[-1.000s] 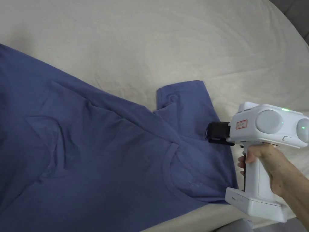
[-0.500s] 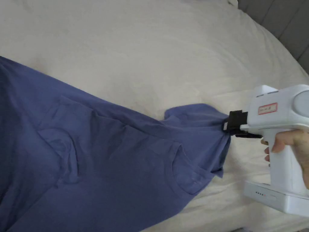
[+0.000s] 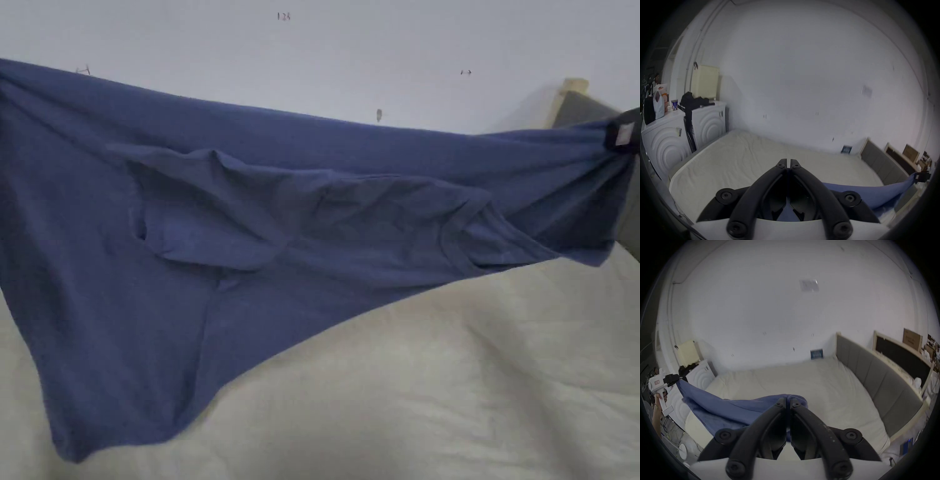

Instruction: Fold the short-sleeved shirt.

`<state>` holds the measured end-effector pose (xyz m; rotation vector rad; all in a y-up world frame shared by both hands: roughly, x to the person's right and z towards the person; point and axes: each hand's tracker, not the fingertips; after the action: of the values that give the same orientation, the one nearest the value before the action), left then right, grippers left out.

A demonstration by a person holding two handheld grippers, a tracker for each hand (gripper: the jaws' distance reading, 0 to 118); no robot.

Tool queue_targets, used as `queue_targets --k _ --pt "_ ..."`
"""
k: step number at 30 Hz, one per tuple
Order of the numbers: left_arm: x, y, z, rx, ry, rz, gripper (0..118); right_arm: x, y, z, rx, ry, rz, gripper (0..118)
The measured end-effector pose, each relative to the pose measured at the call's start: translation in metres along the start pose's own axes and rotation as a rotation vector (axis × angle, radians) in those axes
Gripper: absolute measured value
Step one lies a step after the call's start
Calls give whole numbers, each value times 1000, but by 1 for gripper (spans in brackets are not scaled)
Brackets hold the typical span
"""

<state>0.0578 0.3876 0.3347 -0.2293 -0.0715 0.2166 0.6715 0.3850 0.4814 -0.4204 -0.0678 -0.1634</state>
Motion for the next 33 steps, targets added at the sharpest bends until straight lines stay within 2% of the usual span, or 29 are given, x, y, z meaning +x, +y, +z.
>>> queue_targets --k 3,6,11,13,17,22,27,33 --pt "-5 26 33 84 -9 33 2 -15 26 35 86 5 61 5" --pt "-2 43 60 138 -2 -1 2 -27 45 64 148 9 87 5" --pt "6 60 89 195 7 -27 2 -32 66 95 200 15 77 5" --pt "10 64 93 216 25 -37 2 -30 71 101 218 29 53 5" --pt "13 70 86 203 60 -40 2 -41 79 102 228 13 64 5" --pt "32 66 70 168 78 -72 2 -42 102 80 196 -46 46 5" --pt "48 67 35 125 105 -82 2 -50 125 34 155 -148 119 5" --pt "64 82 -32 70 147 -132 2 -66 154 -38 194 -252 156 5"
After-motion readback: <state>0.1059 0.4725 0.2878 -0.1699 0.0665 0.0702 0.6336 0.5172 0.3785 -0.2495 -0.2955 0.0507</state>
